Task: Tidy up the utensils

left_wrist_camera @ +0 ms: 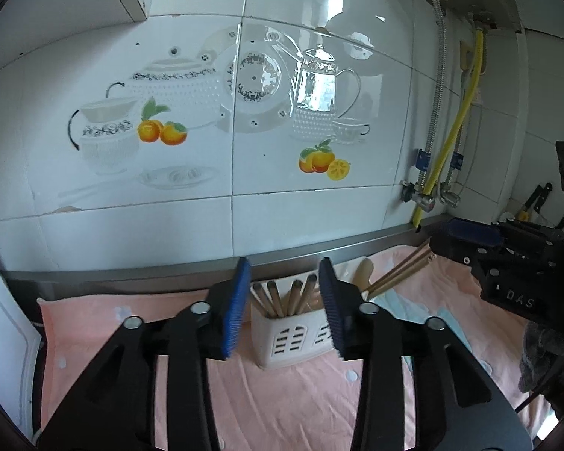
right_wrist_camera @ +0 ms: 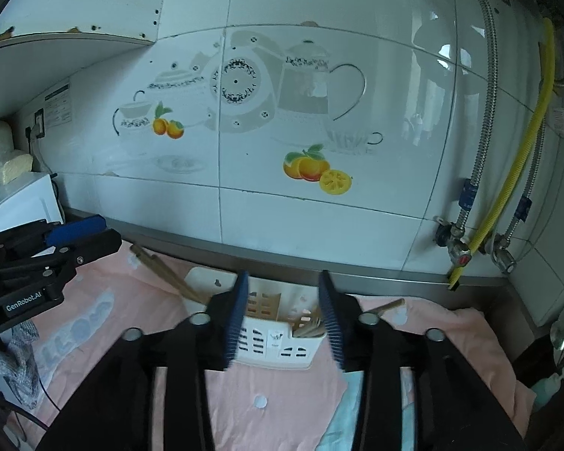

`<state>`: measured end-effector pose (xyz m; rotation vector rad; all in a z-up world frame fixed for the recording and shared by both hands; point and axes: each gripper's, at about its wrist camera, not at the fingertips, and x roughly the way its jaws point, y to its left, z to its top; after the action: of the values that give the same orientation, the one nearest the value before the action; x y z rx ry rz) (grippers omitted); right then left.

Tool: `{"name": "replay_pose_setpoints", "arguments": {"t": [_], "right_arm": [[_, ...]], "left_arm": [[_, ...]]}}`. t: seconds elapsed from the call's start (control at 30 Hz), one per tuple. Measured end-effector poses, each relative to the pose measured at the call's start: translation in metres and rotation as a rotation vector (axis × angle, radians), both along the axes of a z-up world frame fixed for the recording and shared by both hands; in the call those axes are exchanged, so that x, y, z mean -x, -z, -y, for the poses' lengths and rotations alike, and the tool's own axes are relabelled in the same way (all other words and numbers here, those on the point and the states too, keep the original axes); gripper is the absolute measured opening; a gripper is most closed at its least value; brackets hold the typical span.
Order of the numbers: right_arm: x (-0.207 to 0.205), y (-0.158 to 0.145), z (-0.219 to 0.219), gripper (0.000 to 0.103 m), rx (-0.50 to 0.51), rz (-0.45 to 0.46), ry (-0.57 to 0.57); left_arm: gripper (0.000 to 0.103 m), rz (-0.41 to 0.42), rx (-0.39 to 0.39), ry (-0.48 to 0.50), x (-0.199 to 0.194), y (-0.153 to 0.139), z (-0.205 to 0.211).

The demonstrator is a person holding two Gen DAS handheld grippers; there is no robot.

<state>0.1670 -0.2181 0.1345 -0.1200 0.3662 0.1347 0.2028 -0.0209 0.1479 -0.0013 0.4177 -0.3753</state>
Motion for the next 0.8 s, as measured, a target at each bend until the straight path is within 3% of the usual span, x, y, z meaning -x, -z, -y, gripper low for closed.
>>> {"name": "replay_pose_setpoints", "arguments": {"t": [0.47,0.67,0.8], "right_arm": [[0.058,0.025,0.000,0.069,-0.025,-0.004,-0.001],[0.082,0.039,-0.001,0.088,-0.025,-0.001,0.003],[0.095,0.049,-0.001,0.092,-0.014,-0.002,0.008]], "left_arm": [[0.078,0.029,-0.024,-0.021,0.059,0.008,-0.015],[0.097,0.033,-0.050,-0.051,0.083,0.014,-0.019],[0.098,0.034,-0.076,-0.067,0.097,0.022,-0.020]]}}
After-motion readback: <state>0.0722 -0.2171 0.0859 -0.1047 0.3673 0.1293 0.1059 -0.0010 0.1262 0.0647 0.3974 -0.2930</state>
